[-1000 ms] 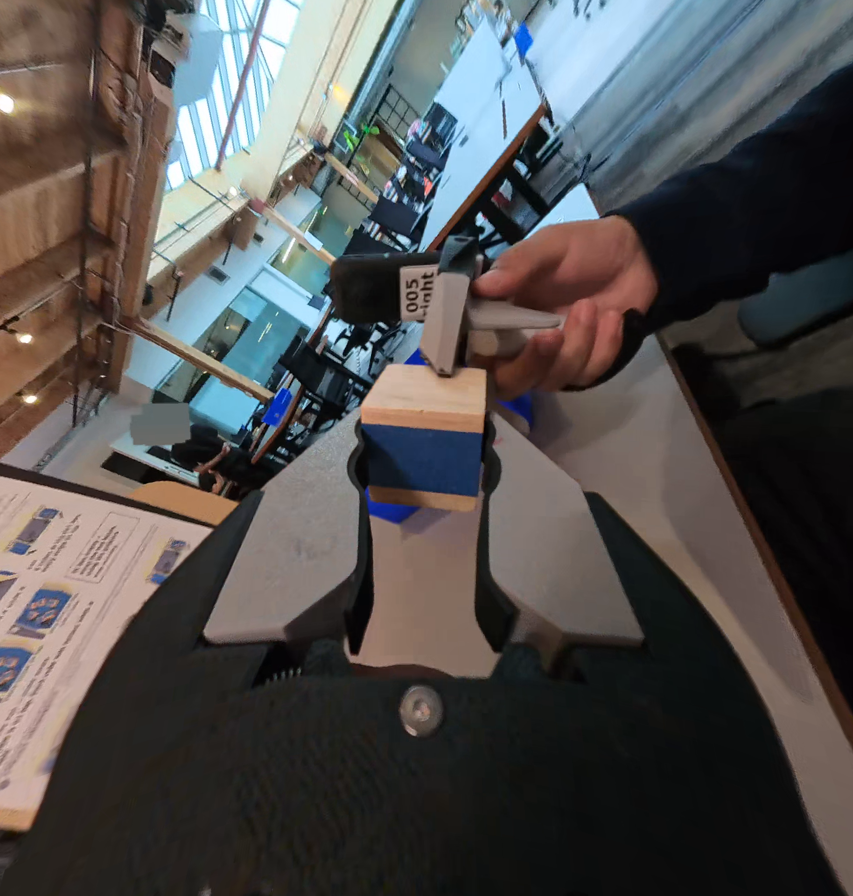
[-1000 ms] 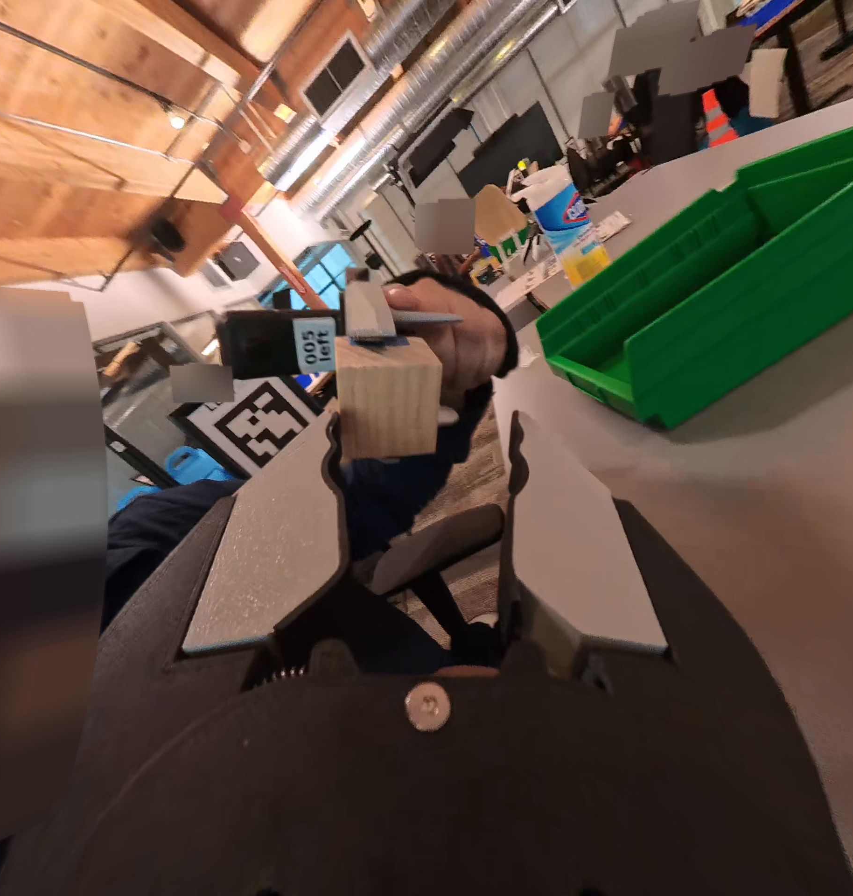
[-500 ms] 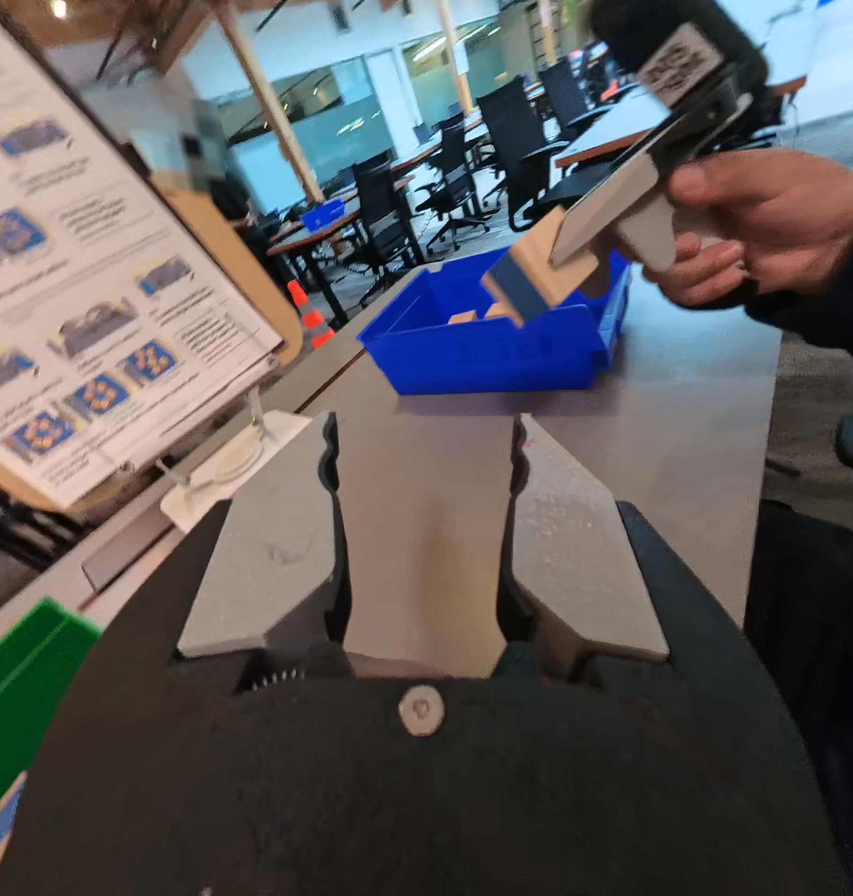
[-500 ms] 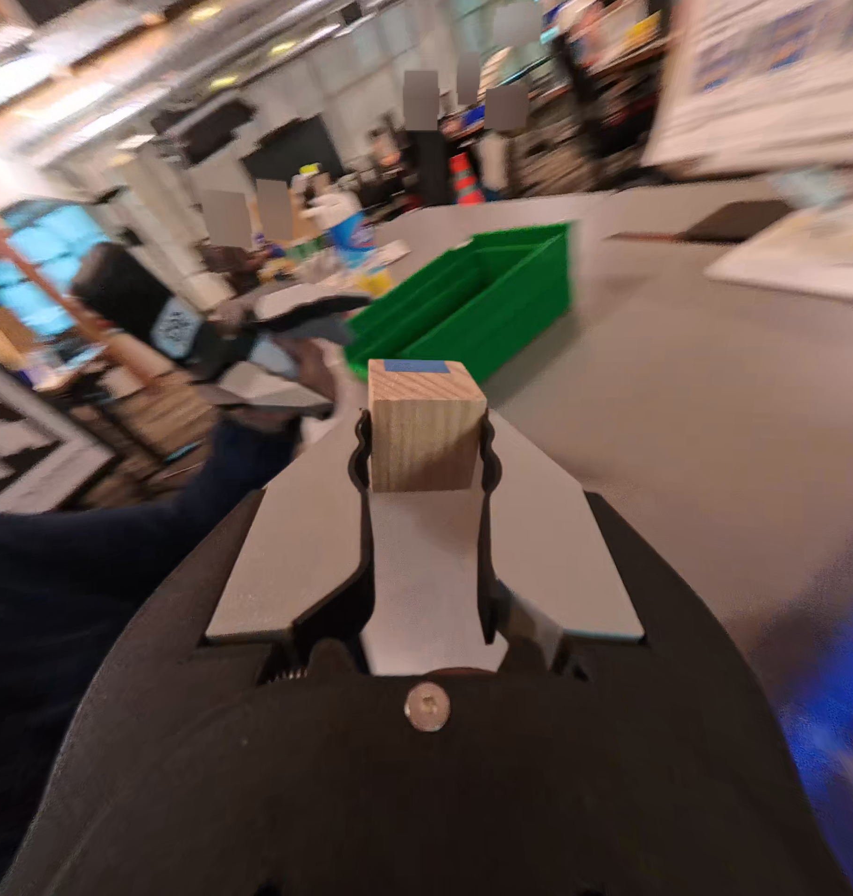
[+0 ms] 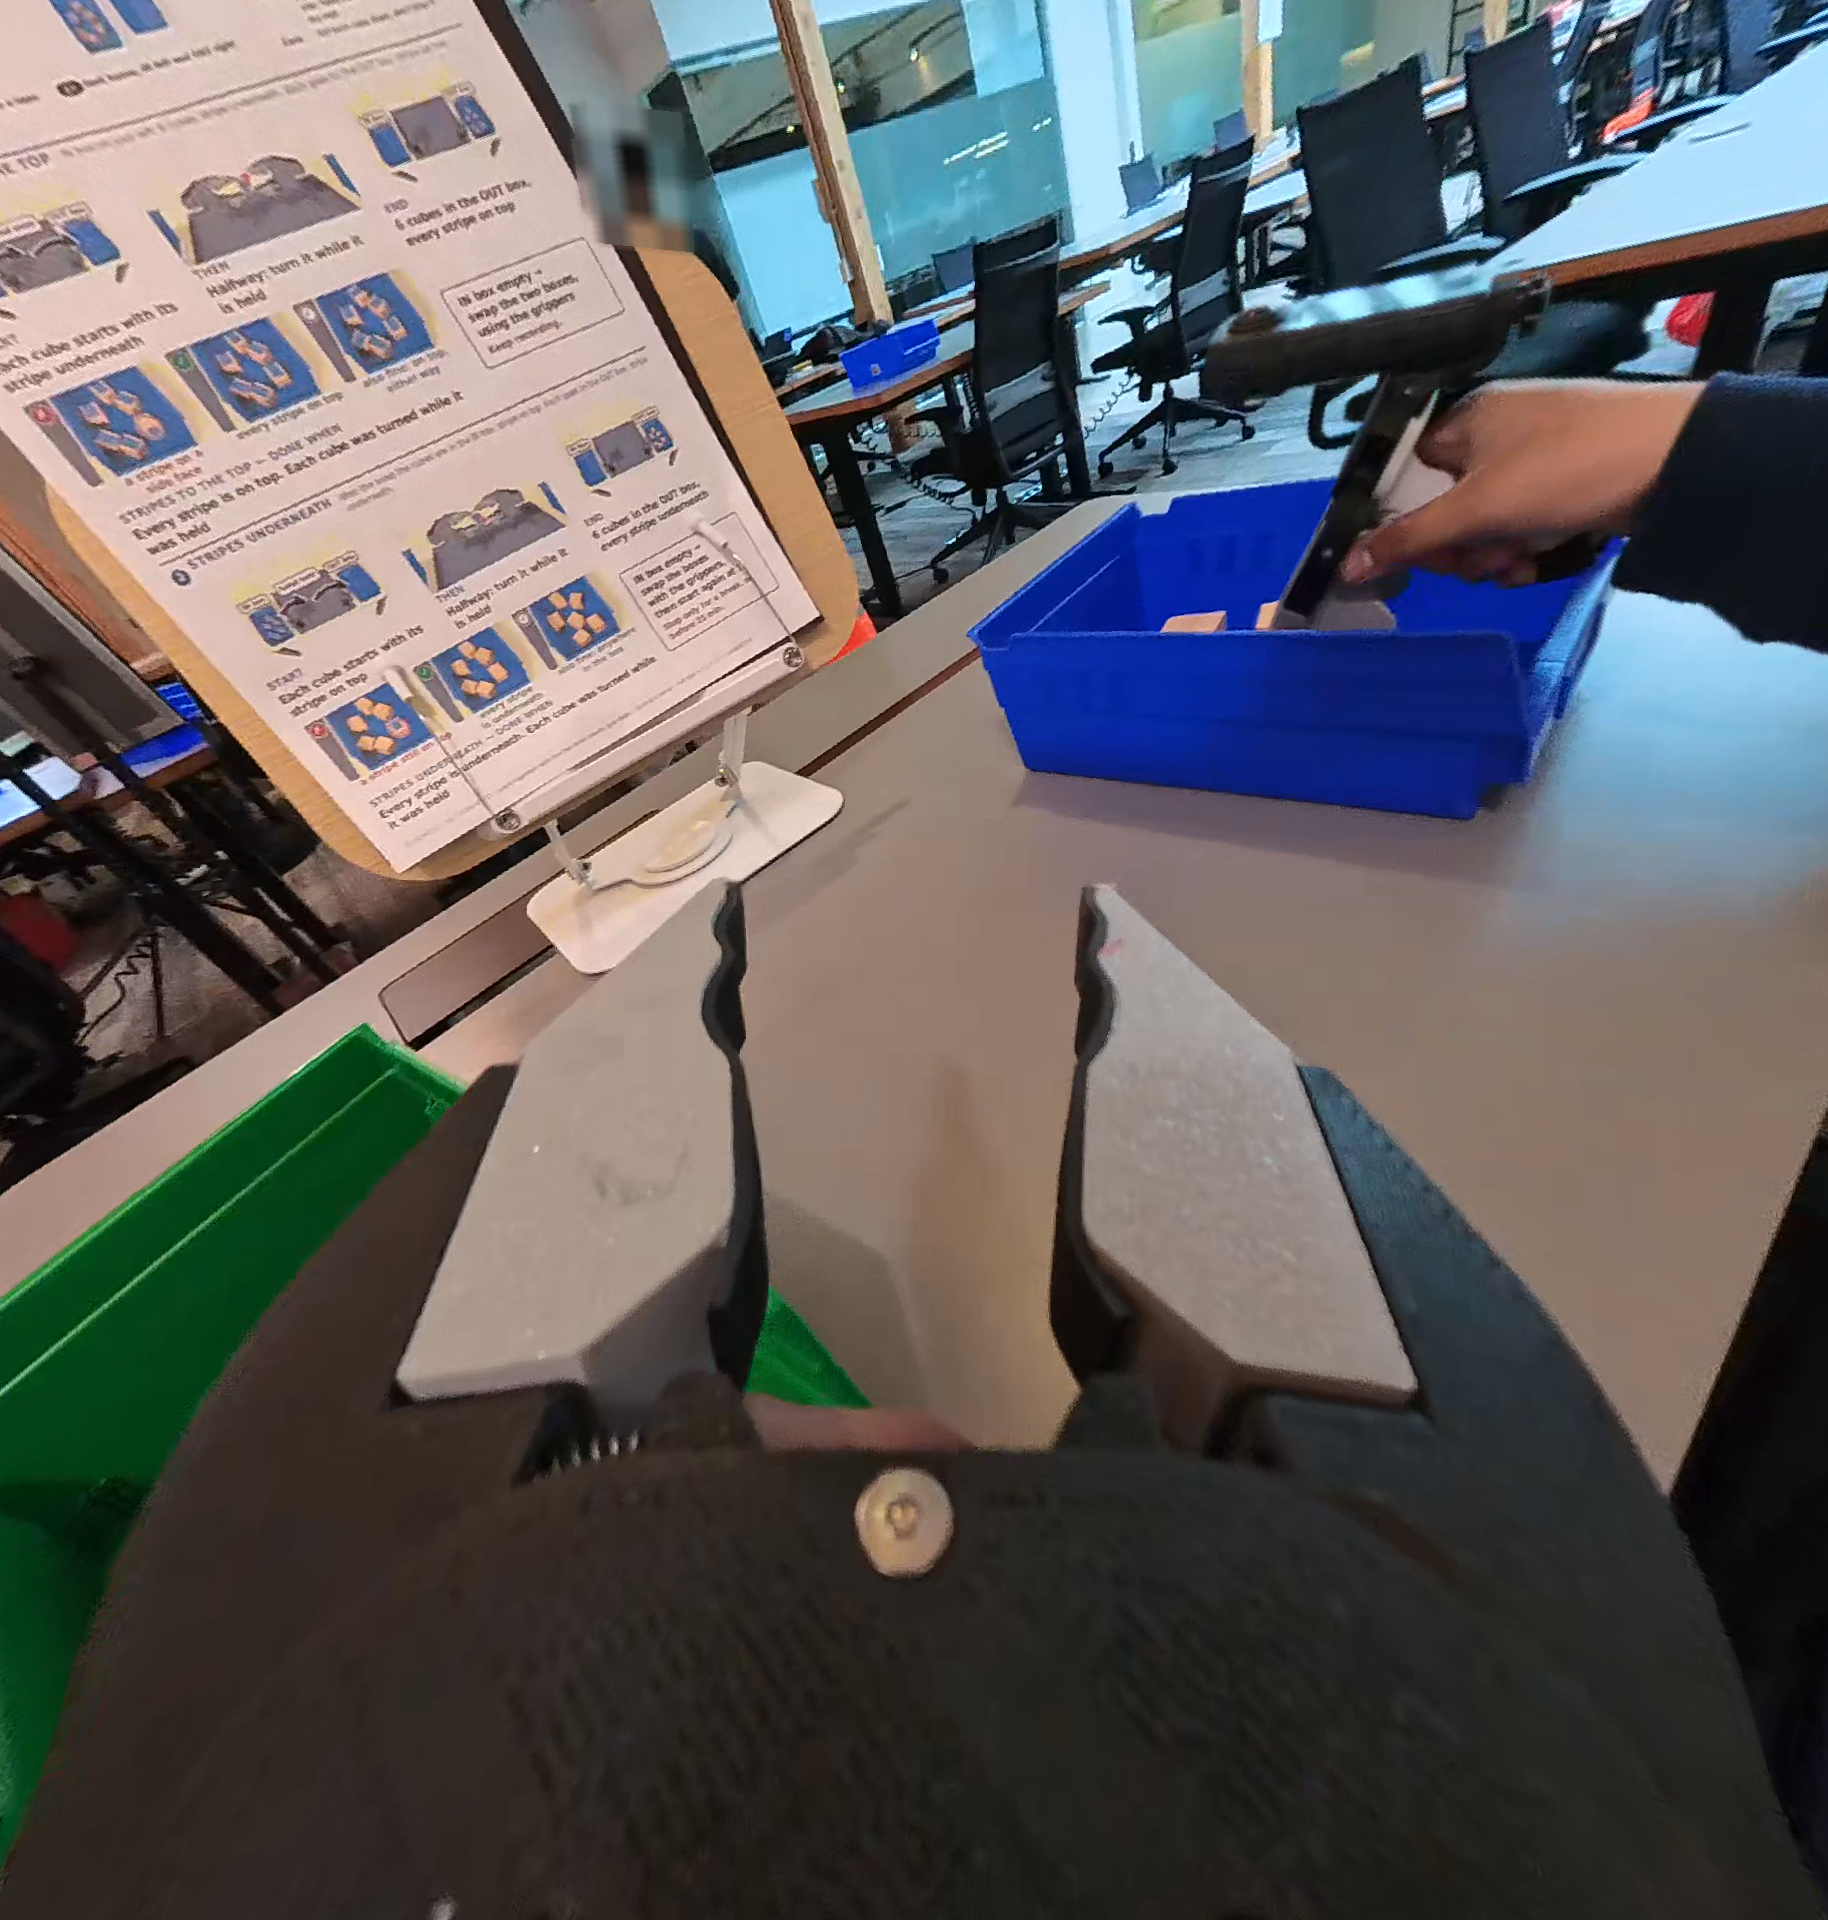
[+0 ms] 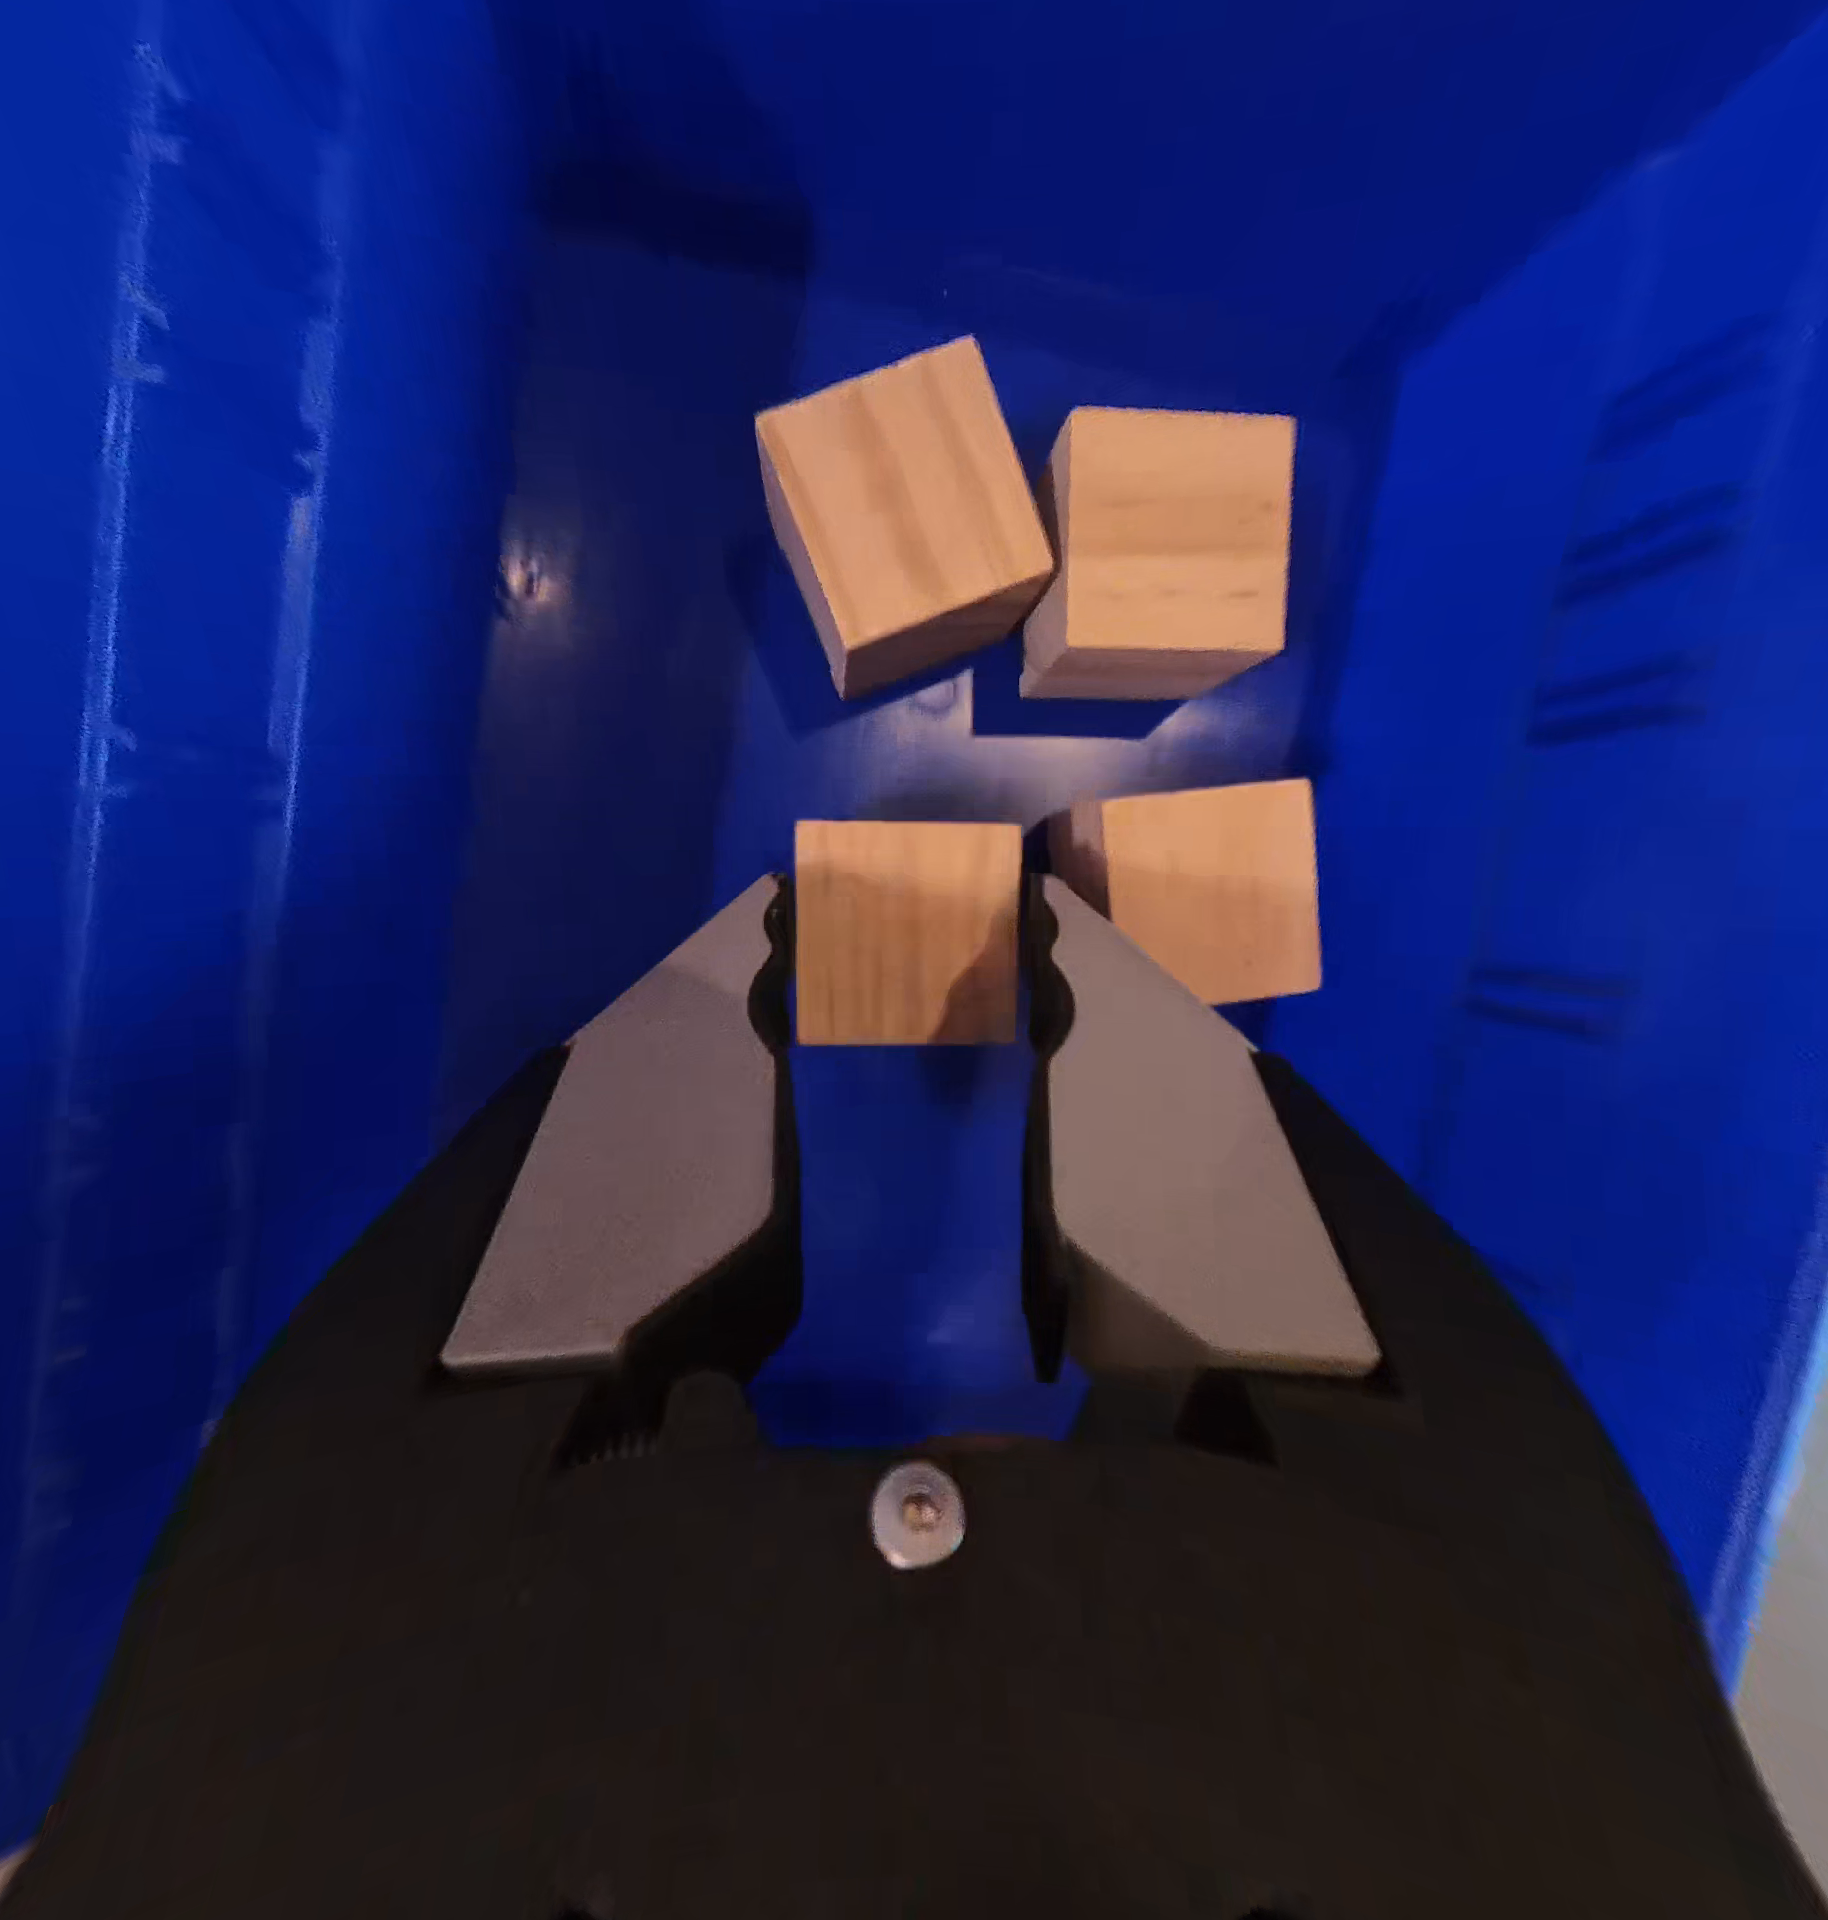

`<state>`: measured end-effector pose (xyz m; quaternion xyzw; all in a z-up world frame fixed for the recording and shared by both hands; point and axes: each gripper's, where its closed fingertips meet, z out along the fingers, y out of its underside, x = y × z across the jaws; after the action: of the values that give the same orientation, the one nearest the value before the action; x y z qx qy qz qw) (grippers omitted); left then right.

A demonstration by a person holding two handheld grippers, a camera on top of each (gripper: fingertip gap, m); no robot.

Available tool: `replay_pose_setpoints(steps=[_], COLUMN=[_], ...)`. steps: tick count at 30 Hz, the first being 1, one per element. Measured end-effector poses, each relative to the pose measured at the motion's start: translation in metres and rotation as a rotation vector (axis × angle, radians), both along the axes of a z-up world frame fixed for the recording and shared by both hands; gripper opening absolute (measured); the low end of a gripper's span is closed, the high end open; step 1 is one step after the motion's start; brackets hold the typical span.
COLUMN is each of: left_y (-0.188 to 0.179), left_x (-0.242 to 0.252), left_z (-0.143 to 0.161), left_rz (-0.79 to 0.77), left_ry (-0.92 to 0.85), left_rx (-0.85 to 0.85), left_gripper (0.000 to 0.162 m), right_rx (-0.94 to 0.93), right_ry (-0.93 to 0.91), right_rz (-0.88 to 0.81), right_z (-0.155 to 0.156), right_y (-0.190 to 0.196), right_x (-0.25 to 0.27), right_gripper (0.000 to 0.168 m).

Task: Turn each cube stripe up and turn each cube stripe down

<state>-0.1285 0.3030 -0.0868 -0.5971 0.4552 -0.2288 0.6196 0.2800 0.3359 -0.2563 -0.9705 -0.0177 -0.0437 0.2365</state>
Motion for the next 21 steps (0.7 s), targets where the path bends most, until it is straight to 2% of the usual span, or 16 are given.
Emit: replay_pose_setpoints(steps=[2,5,8,10,12,14,18,21], left_y=[0.002,0.02,0.049,0.074,0.108,0.143,0.208,0.235], left_x=[-0.004,-0.017,-0.046,-0.072,-0.095,-0.105,-0.125,-0.125], left_z=[-0.003,-0.008,-0.009,-0.01,-0.015,-0.031,-0.066,-0.098], left_rz=[0.009,0.07,0.19,0.302,0.406,0.453,0.587,0.591], left_ry=[0.001,0.002,-0.009,-0.029,-0.082,-0.102,0.068,0.172], left_rx=[-0.016,-0.057,-0.079,-0.082,-0.132,-0.253,-0.386,-0.549], left_gripper=[0.062,0.063,0.063,0.063,0.06,0.061,0.063,0.063], right_rx=[0.082,0.294,0.528,0.616,0.621,0.571,0.566,0.592], right_ry=[-0.029,0.014,0.147,0.228,0.282,0.299,0.261,0.267], right_rz=[-0.025,-0.007,0.156,0.292,0.377,0.443,0.497,0.488], right_z=[0.02,0.071,0.122,0.142,0.144,0.135,0.135,0.139], right_y=[0.003,-0.003,-0.026,-0.048,-0.066,-0.078,-0.085,-0.088], right_x=[0.002,-0.019,-0.081,-0.126,-0.158,-0.181,-0.196,-0.194], right_gripper=[0.048,0.049,0.048,0.045,0.044,0.044,0.045,0.044])
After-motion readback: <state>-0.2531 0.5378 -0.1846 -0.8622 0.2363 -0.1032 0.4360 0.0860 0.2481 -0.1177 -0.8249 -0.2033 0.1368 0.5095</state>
